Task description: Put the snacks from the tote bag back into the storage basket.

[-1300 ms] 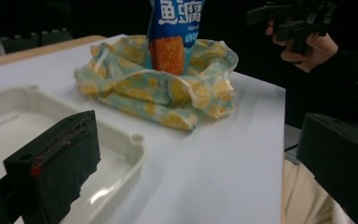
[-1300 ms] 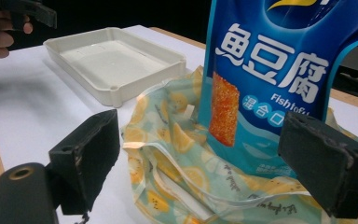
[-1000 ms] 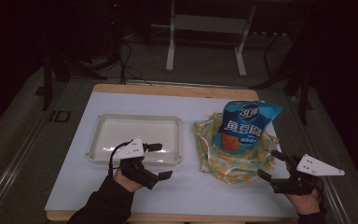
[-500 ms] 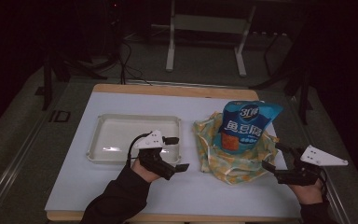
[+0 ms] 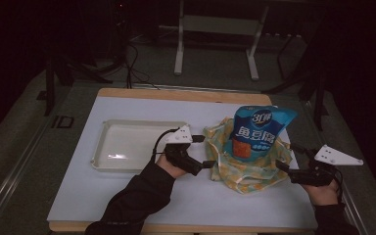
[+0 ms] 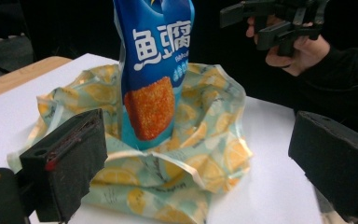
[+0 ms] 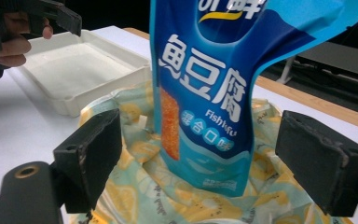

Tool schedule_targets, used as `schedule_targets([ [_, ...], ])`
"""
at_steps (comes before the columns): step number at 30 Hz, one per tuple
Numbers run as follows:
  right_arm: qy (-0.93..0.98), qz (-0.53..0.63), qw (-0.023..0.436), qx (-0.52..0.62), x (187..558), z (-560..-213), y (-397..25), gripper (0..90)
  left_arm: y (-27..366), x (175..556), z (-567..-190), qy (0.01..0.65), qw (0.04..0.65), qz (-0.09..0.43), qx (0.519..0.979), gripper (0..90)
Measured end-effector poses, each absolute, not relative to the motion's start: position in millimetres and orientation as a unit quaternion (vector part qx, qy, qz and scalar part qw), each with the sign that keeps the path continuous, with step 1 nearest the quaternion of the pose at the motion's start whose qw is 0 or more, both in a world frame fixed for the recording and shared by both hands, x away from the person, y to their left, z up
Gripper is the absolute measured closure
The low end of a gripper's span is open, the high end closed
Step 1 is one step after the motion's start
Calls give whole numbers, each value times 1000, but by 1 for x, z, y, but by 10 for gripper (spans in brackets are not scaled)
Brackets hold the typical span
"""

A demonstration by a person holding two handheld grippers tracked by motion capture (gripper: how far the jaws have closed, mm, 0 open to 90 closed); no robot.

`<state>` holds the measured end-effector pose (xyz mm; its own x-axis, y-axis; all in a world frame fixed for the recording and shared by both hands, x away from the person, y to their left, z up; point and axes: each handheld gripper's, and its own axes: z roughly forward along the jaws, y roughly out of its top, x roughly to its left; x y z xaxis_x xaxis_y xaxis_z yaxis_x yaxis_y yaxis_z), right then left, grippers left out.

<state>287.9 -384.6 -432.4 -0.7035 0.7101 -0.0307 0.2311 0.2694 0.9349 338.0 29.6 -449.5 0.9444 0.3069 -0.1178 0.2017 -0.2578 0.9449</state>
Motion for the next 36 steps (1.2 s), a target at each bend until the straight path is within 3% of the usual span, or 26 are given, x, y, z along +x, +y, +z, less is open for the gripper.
schedule_targets([
  [20, 764, 513, 228, 320, 319, -434, -382, 158, -23, 379, -444, 173, 563, 67, 806, 158],
  [27, 764, 508, 230, 323, 329, -437, -381, 188, -34, 388, -445, 175, 559, 67, 808, 180],
  [36, 765, 504, 222, 334, 342, -441, -379, 278, -47, 400, -451, 191, 565, 69, 800, 298],
])
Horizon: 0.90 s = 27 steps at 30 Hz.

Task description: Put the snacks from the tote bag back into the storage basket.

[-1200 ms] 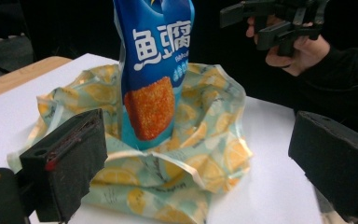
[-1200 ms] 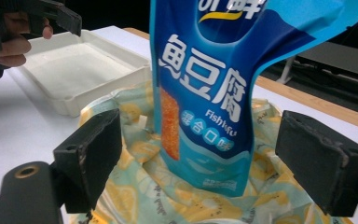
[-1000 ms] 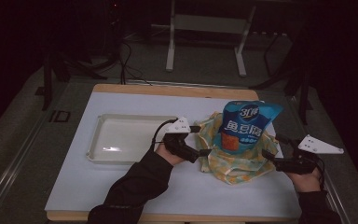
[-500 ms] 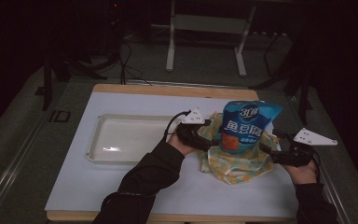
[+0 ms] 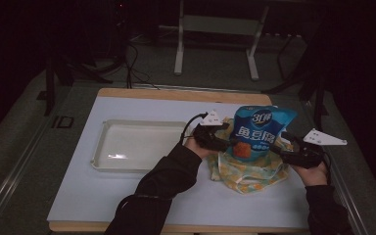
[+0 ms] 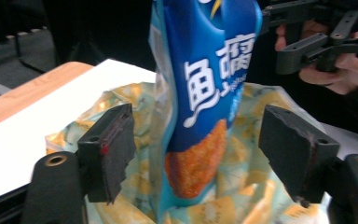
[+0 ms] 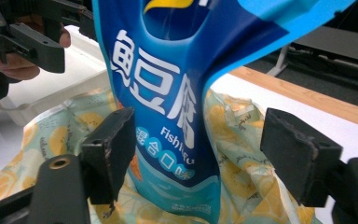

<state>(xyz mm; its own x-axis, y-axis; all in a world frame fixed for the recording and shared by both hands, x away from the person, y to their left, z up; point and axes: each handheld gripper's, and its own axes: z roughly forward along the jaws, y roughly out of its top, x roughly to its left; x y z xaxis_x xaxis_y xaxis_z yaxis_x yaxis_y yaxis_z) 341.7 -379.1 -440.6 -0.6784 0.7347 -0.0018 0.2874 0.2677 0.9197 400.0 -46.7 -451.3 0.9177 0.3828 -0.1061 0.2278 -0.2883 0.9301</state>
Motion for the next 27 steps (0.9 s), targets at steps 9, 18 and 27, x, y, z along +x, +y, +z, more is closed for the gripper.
schedule_targets([
  [9, 761, 500, 224, 347, 351, -445, -373, 432, -58, 407, -455, 201, 560, 66, 801, 383],
  [18, 763, 494, 227, 351, 355, -449, -367, 652, -68, 409, -460, 202, 539, 83, 813, 551],
  [27, 768, 487, 239, 340, 354, -449, -360, 794, -73, 409, -461, 197, 540, 90, 813, 697],
])
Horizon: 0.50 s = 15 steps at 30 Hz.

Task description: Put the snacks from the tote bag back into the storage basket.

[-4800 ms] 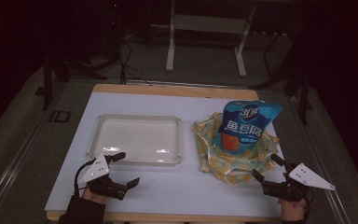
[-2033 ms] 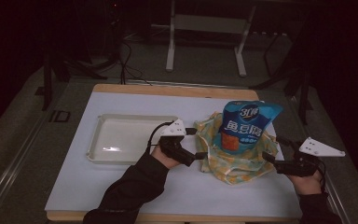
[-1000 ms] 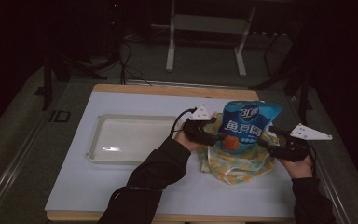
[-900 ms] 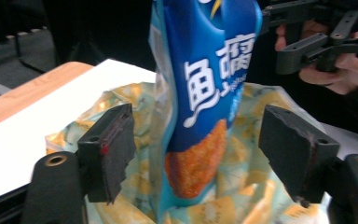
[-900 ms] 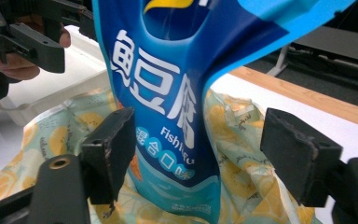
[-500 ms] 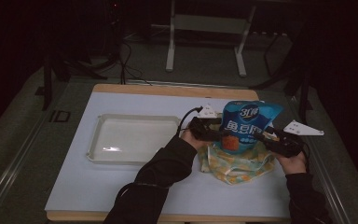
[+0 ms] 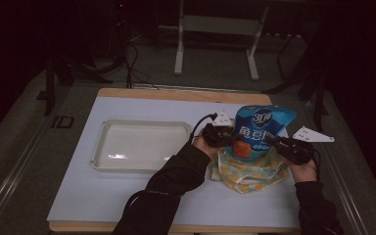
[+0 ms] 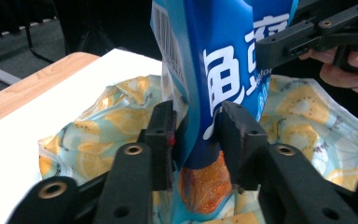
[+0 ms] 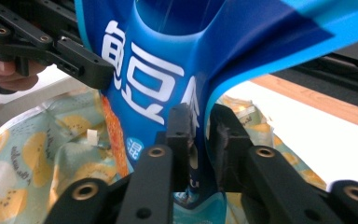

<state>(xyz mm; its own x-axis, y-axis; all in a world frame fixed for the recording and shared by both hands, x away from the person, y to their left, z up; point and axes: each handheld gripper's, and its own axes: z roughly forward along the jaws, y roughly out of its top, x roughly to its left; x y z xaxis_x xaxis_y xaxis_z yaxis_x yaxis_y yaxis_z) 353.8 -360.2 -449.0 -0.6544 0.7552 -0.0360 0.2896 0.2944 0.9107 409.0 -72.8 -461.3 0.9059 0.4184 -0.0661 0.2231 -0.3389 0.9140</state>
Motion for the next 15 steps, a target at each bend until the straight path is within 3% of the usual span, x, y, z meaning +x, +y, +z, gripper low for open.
schedule_targets([
  [5, 765, 487, 248, 342, 353, -448, -357, 862, -73, 409, -461, 200, 541, 91, 812, 771],
  [15, 765, 482, 254, 344, 352, -446, -354, 883, -73, 410, -459, 203, 538, 90, 813, 817],
])
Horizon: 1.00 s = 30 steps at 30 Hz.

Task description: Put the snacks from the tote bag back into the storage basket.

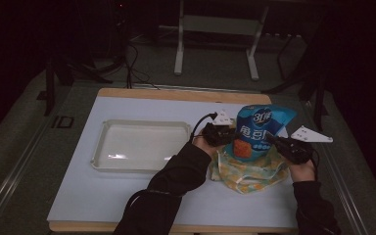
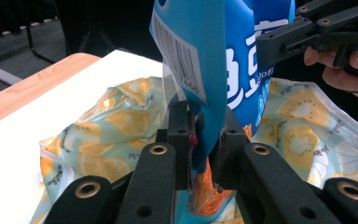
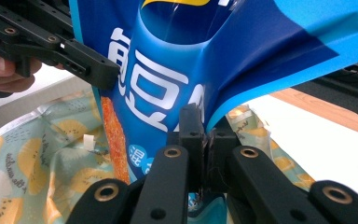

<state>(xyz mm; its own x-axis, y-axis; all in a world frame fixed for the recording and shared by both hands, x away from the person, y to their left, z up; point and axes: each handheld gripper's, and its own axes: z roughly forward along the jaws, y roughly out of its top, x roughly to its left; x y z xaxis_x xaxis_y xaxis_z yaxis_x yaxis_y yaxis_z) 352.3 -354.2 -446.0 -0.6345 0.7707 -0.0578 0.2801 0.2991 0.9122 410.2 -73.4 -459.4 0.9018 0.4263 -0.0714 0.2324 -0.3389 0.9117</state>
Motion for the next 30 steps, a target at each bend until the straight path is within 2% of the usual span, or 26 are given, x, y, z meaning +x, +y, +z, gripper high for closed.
schedule_targets([
  [11, 760, 488, 258, 342, 350, -434, -355, 887, -74, 410, -442, 203, 539, 85, 813, 832],
  [30, 759, 489, 281, 325, 339, -391, -352, 891, -71, 404, -394, 189, 538, 91, 816, 839],
])
